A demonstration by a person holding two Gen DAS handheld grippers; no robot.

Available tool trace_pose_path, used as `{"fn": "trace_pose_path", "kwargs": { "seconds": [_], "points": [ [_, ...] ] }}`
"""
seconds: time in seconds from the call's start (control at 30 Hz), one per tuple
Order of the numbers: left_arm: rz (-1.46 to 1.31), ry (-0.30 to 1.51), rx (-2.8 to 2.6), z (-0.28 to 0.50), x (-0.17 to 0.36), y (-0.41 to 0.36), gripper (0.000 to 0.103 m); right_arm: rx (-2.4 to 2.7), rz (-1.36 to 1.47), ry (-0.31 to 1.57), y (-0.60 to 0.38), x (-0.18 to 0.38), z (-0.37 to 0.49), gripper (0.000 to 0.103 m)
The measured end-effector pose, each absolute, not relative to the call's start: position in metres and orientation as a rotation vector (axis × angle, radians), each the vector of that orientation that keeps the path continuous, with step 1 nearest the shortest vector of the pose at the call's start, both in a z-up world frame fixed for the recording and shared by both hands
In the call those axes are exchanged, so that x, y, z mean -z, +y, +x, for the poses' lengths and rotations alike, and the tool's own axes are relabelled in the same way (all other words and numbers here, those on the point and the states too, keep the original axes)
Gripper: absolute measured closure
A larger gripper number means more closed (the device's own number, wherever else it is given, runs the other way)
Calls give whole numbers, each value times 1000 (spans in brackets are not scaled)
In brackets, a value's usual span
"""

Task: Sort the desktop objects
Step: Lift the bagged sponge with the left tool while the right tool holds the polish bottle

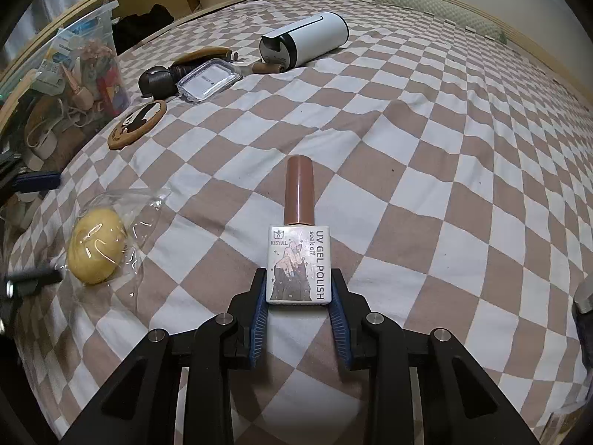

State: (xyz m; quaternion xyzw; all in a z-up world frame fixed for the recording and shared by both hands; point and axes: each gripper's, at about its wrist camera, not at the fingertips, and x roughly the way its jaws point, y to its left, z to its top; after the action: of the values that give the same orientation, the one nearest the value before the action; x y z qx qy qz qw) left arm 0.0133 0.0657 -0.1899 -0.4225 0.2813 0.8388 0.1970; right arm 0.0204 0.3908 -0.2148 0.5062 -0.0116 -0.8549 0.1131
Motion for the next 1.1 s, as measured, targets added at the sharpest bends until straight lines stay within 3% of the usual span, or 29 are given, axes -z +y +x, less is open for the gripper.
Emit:
{"fn": "trace_pose_path", "kwargs": {
  "seconds": [0.13, 0.37, 0.67, 0.77, 0.97, 1.1],
  "points": [
    [-1061, 1093, -2285, 47, 204, 84, 14, 2505, 1494, -32, 390, 215, 20, 71],
    [-890, 1379, -2280, 60, 231, 104, 14, 2516, 1497, -49, 383, 215, 21, 71],
    [-838, 1457, -2295, 35, 240, 122, 22, 2543, 1471, -58, 376, 218, 22, 71],
    [-841, 1444, -2302, 30, 243, 123, 29, 2552, 1462, -61, 373, 219, 23, 71],
    [-836, 1451, -2279, 35, 248, 129, 54, 2573, 1456, -41, 368, 218, 24, 71],
    [-847, 1411, -2292, 36, 246, 128, 55, 2554, 1446, -21, 377, 221, 11, 71]
  ]
}}
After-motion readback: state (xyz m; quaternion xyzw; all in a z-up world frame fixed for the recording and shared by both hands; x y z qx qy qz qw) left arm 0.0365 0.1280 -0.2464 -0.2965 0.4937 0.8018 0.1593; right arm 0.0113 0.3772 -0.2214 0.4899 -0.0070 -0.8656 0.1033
